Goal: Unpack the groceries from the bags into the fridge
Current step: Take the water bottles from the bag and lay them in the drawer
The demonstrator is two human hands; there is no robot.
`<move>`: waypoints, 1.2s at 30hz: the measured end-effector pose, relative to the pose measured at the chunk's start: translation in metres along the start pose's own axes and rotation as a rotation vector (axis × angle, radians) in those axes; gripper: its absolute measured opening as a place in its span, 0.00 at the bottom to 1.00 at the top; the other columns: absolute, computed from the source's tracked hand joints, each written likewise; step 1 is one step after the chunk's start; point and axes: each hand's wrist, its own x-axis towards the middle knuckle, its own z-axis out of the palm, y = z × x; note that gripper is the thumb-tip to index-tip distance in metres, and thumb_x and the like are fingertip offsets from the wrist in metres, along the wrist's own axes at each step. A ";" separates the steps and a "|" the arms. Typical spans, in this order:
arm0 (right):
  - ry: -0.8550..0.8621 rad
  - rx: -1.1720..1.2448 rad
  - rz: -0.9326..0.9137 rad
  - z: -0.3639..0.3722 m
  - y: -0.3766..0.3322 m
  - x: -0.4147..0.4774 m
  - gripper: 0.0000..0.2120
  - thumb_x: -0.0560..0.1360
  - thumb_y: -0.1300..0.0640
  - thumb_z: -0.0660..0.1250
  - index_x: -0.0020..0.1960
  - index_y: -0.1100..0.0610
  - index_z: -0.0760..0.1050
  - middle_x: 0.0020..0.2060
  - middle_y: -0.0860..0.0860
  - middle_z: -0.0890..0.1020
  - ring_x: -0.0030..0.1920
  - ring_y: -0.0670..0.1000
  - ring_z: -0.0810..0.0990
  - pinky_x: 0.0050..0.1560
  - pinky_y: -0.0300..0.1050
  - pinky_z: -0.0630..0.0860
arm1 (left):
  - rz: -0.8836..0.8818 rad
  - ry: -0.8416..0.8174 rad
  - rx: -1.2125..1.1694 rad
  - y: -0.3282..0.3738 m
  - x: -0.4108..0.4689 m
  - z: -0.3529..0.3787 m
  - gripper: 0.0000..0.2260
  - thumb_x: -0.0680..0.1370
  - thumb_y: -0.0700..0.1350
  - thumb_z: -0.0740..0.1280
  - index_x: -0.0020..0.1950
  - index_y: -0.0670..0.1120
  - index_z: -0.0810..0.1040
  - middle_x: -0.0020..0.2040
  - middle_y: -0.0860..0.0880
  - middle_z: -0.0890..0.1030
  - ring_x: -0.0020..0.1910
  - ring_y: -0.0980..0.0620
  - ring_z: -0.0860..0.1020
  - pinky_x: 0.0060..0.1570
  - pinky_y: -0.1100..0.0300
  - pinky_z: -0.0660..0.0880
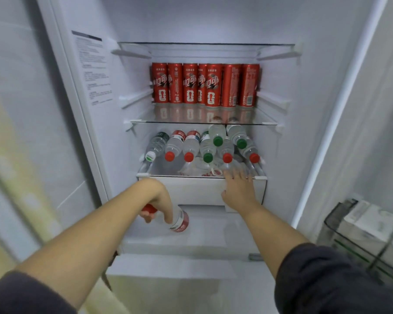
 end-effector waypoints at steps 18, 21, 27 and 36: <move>-0.117 -0.086 -0.035 -0.028 -0.008 -0.002 0.38 0.71 0.58 0.68 0.76 0.53 0.55 0.75 0.58 0.59 0.75 0.63 0.55 0.76 0.59 0.53 | 0.461 0.437 -1.100 0.006 -0.047 -0.009 0.08 0.76 0.45 0.69 0.53 0.52 0.72 0.35 0.46 0.75 0.21 0.56 0.67 0.21 0.68 0.65; -0.152 -0.005 -0.025 -0.038 -0.007 0.001 0.35 0.70 0.61 0.69 0.74 0.53 0.60 0.71 0.57 0.63 0.71 0.60 0.62 0.68 0.52 0.65 | 0.456 0.461 -1.180 0.031 -0.020 -0.020 0.16 0.75 0.46 0.70 0.60 0.50 0.68 0.38 0.45 0.76 0.24 0.54 0.68 0.22 0.66 0.67; -0.226 0.033 -0.023 -0.046 -0.007 0.009 0.31 0.74 0.61 0.66 0.75 0.52 0.60 0.66 0.56 0.72 0.63 0.57 0.74 0.53 0.45 0.71 | 0.382 0.565 -1.033 0.064 0.028 -0.056 0.29 0.74 0.48 0.70 0.72 0.49 0.62 0.50 0.40 0.79 0.30 0.49 0.73 0.25 0.62 0.70; -0.318 -0.014 0.015 -0.049 -0.008 0.019 0.26 0.76 0.57 0.64 0.73 0.53 0.65 0.61 0.56 0.77 0.58 0.57 0.77 0.57 0.50 0.76 | 0.242 0.664 -0.848 0.090 0.077 -0.106 0.25 0.78 0.47 0.65 0.73 0.43 0.61 0.64 0.40 0.75 0.54 0.41 0.79 0.48 0.53 0.78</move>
